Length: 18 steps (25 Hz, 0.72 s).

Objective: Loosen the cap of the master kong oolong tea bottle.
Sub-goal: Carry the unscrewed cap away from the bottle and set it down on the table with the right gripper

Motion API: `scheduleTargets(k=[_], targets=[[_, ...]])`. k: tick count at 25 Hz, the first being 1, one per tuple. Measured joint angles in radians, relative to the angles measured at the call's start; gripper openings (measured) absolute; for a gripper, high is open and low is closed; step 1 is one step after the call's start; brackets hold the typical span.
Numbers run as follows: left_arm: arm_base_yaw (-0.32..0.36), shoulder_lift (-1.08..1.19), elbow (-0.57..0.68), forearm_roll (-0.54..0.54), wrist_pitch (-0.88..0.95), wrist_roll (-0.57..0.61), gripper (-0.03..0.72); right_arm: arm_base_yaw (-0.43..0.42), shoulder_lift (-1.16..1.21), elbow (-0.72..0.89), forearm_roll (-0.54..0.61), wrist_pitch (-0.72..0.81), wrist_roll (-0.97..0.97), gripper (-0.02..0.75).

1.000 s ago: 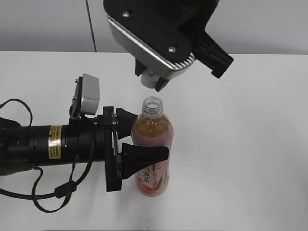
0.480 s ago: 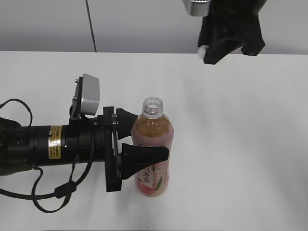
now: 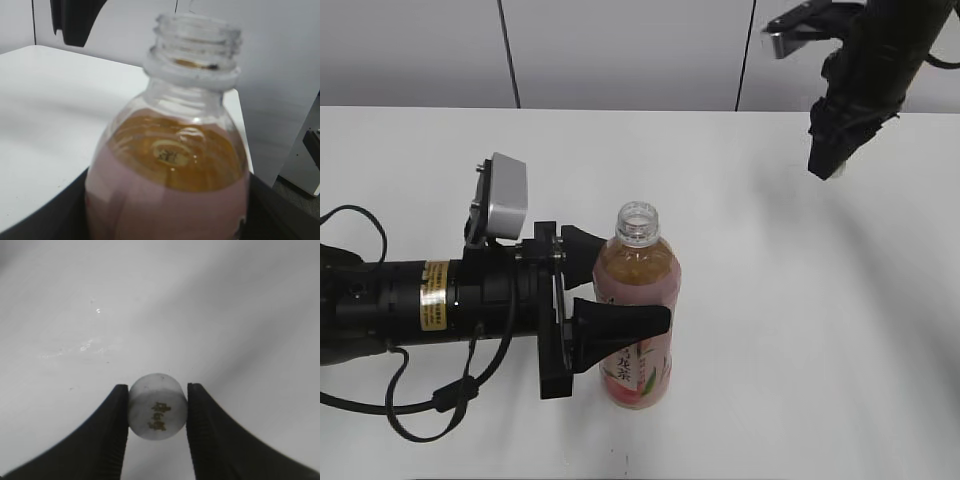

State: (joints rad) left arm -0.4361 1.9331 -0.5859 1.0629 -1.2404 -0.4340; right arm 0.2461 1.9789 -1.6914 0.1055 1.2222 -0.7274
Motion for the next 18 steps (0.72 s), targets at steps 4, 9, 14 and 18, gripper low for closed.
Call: scheduleTargets(k=[4,9,14,18], targets=[[0.0,0.0,0.0,0.0,0.0,0.0,0.463,-0.013,0.054,0.038,-0.007,0.0,0.172,0.272],[0.0,0.0,0.0,0.0,0.0,0.0,0.463,-0.013,0.087,0.197,-0.006,-0.013,0.262,0.272],[0.0,0.0,0.0,0.0,0.0,0.0,0.463,-0.013,0.087,0.304,-0.007,-0.122,0.333,0.272],[0.0,0.0,0.0,0.0,0.0,0.0,0.463,-0.013,0.087,0.329,-0.007,-0.208,0.349,0.281]])
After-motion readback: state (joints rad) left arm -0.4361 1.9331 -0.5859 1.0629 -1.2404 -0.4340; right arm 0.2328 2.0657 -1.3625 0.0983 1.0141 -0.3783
